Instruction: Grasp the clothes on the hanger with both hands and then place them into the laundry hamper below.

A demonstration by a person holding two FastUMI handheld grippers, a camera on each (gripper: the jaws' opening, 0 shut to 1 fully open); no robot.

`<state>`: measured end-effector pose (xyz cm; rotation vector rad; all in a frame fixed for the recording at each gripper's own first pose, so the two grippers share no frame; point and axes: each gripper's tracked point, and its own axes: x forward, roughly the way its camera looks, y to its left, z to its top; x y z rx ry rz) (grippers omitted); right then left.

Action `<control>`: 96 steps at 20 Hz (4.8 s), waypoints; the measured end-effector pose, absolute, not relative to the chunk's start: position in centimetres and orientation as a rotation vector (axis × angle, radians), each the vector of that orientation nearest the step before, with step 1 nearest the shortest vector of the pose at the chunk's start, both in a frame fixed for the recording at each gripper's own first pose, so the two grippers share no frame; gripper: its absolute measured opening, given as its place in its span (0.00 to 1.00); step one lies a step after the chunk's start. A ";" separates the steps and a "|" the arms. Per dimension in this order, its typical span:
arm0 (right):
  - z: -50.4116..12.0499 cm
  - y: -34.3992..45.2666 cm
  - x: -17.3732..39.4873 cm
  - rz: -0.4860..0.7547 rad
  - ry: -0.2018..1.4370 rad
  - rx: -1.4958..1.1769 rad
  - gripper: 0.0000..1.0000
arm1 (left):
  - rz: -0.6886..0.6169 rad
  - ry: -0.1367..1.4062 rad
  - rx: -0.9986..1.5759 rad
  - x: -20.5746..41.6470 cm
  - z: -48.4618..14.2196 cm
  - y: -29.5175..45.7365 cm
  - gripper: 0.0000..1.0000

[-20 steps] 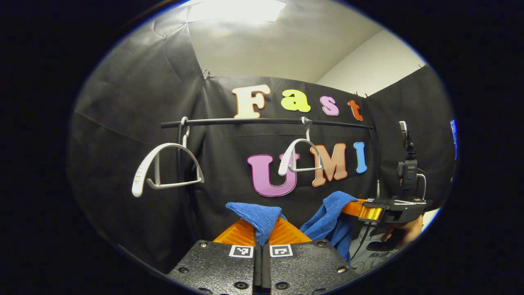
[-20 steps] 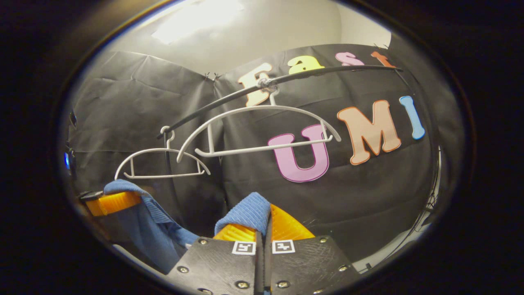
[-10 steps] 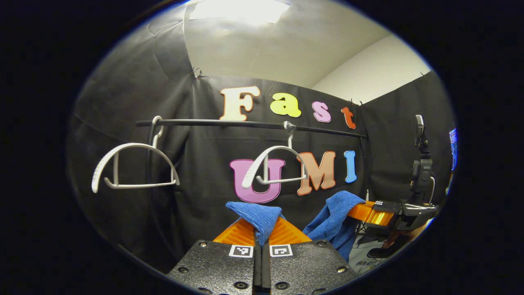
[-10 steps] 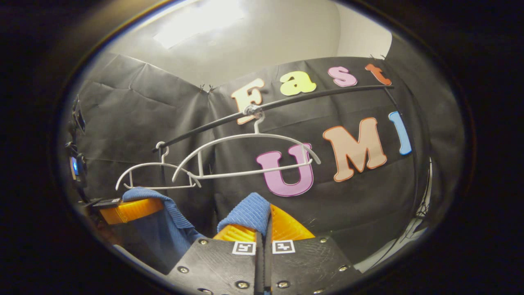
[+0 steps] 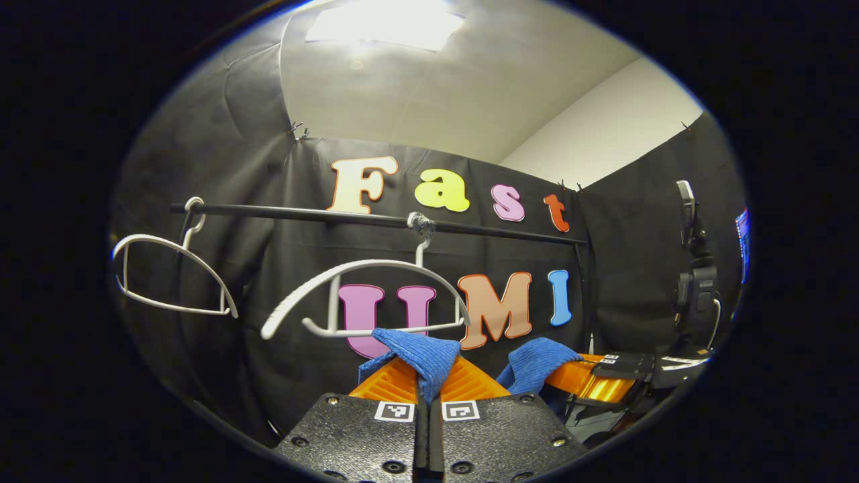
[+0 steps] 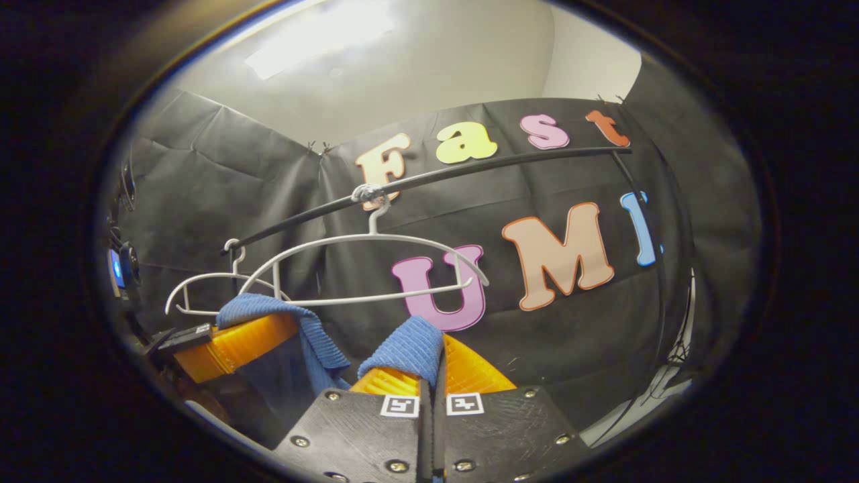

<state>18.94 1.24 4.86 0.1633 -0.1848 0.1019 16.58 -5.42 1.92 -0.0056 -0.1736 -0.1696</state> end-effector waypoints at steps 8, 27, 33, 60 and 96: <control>2.4 -2.8 21.7 0.061 -0.177 0.223 0.01 | -0.161 -0.240 -0.058 20.0 -0.6 -8.9 0.01; -23.4 -2.0 28.3 0.081 0.205 0.358 0.01 | 0.066 0.267 -0.008 25.5 -30.3 1.4 0.01; -31.2 -1.0 28.4 0.064 0.320 0.426 0.01 | 0.090 0.409 -0.002 23.8 -38.0 3.3 0.01; -40.9 -1.0 22.4 -0.118 0.578 0.291 0.80 | -0.089 0.725 0.163 15.1 -51.4 0.9 0.98; 1.0 0.4 4.5 0.035 -0.147 0.012 1.00 | 0.067 0.002 -0.039 8.3 -4.6 6.4 0.92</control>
